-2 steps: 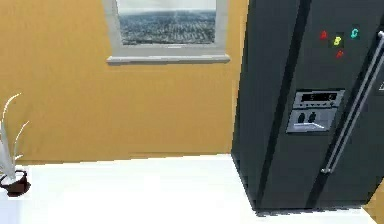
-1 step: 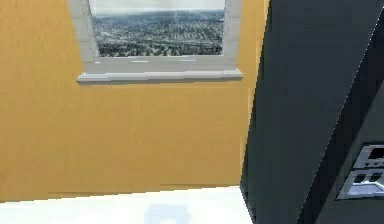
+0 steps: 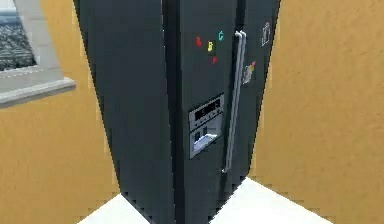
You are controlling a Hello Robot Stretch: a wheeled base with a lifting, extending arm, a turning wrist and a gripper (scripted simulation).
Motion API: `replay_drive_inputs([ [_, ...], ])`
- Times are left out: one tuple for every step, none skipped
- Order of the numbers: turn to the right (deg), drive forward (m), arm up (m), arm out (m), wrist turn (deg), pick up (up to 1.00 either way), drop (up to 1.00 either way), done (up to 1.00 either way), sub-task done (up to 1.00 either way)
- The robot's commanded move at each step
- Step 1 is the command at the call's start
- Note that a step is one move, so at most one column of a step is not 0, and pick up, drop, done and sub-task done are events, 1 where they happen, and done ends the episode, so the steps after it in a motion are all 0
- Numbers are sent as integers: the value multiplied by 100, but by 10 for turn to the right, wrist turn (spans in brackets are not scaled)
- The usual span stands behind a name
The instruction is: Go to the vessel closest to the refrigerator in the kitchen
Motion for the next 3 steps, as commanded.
replay_drive_inputs([
  [450,0,0,0,0,0,0,0,0],
  [450,0,0,0,0,0,0,0,0],
  [390,0,0,0,0,0,0,0,0],
])
